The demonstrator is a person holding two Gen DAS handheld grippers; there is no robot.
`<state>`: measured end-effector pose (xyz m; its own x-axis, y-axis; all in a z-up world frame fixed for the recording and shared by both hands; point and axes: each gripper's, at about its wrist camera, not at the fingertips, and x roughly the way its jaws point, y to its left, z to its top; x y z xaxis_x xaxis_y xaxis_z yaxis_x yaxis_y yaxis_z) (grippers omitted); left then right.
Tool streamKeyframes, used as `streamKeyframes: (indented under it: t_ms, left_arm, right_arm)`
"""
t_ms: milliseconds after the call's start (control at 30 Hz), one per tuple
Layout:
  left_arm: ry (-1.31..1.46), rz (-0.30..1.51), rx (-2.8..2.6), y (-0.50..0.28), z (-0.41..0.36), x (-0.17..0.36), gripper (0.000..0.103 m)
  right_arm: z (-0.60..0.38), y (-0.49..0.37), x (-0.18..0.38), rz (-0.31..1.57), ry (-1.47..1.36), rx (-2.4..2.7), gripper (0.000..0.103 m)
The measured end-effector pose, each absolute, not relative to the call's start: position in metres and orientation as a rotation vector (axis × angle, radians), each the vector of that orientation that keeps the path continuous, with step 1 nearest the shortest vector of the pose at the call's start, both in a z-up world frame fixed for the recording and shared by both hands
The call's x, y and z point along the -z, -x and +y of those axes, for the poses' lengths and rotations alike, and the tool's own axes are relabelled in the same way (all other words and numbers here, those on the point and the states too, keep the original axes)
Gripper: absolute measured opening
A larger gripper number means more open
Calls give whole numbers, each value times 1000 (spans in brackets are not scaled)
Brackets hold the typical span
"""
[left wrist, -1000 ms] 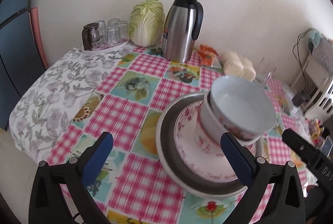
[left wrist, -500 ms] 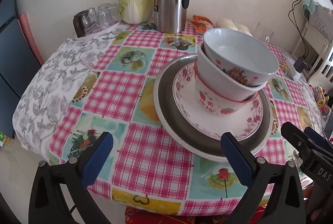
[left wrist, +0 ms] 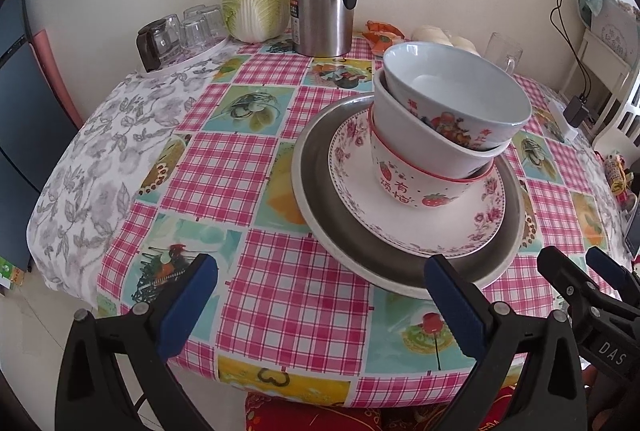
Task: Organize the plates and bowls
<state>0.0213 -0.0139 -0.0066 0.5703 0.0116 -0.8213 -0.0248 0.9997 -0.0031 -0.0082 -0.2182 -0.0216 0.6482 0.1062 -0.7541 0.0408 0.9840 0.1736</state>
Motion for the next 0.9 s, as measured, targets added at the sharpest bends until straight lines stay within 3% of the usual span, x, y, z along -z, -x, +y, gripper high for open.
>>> streamKeyframes:
  t_ms: [900]
  left_arm:
    - [10,1021,-35,-28,-12,17,103]
  right_arm:
    - [-220,4,28,887,-168,-26,103]
